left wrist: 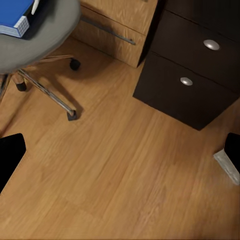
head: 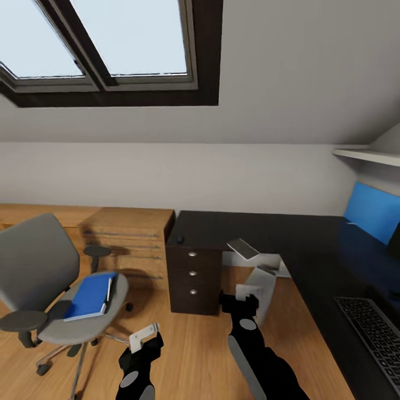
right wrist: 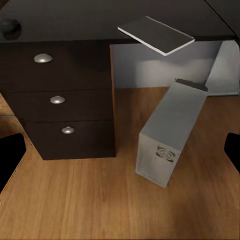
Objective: In the bedroom, organize the workspace by keeping the computer under the desk, ensuring the monitor is on the desk, placing the keyboard on the desk next to the monitor, placing the mouse on the desk next to the keyboard, moving the folder from the swivel chair onto the desk next to the mouse, stacking the notebook on top of the folder with the pen on top of the notebook, and positioning the swivel chair next to the desk.
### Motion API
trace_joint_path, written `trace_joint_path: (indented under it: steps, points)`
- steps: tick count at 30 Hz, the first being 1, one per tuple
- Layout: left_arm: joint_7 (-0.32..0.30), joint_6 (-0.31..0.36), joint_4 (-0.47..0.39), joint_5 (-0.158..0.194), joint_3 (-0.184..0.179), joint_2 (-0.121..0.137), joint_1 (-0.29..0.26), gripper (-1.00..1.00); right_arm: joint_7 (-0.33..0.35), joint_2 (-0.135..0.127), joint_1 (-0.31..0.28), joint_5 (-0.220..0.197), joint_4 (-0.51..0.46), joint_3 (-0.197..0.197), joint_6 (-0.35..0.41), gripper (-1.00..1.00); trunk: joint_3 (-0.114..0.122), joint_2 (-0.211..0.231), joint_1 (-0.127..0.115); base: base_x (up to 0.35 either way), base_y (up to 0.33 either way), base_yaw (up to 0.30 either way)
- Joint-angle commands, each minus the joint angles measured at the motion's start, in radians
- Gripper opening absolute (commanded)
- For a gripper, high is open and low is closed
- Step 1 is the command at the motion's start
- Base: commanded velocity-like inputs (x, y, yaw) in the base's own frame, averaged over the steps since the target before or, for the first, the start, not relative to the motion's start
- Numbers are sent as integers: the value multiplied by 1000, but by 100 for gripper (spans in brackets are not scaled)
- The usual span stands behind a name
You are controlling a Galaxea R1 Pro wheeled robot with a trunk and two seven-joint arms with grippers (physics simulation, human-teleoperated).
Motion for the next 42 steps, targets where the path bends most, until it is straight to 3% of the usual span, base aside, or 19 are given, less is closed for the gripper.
trace_joint_path:
  steps: [1,17,20,42]
  points:
    - [7,5,-1,3,-2,0,-1,100,-7,-1,-1,-6,-2,2,4,100,-1,-1,1,326,0,74]
    - [9,5,0,3,-2,1,-1,100,-2,0,-1,-8,9,43,4,100,-2,-1,1,326,0,19]
    - [10,5,0,3,-2,0,-1,100,-3,1,-1,-7,11,69,-4,100,-3,-1,1,326,0,197]
    - [11,3,23,0,-3,-2,-1,100,-3,-4,-1,-6,12,110,-16,100,-22,-1,1,326,0,212]
